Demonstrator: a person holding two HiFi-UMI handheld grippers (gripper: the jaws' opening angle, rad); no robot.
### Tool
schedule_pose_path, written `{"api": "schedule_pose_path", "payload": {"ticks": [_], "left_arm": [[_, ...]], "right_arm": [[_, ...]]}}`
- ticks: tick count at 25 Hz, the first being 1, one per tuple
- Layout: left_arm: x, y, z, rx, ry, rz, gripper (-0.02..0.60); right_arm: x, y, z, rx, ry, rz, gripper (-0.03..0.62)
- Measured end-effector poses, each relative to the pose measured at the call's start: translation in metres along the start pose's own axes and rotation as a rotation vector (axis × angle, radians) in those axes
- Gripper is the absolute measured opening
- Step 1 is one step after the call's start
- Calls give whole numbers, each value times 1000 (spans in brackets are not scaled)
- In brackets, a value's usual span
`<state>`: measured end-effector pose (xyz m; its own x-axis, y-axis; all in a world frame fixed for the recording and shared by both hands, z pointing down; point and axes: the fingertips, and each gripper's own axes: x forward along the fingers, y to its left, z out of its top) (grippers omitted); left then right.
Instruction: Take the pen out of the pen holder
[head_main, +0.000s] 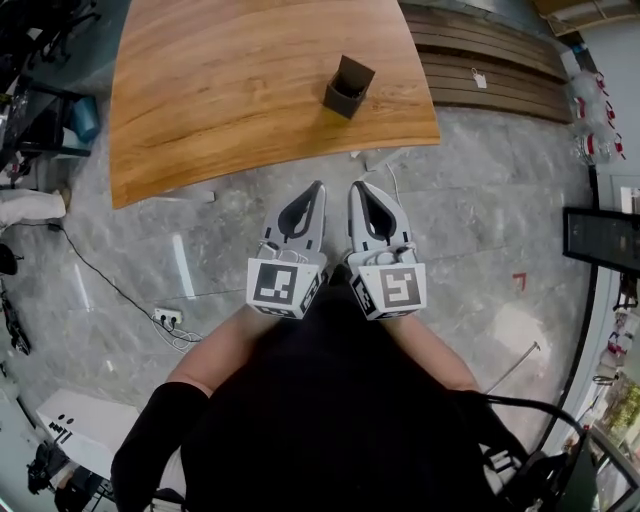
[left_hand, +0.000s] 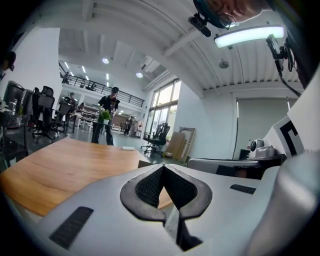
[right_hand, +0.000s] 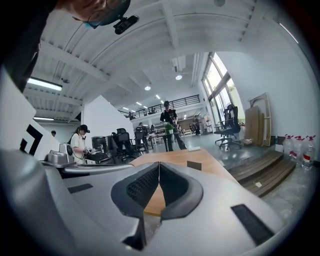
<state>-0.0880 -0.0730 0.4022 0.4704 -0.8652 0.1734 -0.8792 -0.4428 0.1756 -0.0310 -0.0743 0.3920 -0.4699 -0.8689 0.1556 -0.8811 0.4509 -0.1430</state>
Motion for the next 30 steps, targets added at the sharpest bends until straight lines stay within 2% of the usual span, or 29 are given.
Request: {"api": "schedule_pose_path", "payload": {"ticks": [6,14,21,30], "left_arm": [[53,25,7,-2,18,8,6],[132,49,14,7,44,63,6],[171,69,-11,-17,103,104,6],[210,96,-46,-19,183,39,6]], "right_arm": [[53,-33,7,8,7,-5,14],[121,-89,8,-11,51,25,14],[161,-121,-42,-29,218,60,15],[203,-133,-96,-55,363,25,20]]}}
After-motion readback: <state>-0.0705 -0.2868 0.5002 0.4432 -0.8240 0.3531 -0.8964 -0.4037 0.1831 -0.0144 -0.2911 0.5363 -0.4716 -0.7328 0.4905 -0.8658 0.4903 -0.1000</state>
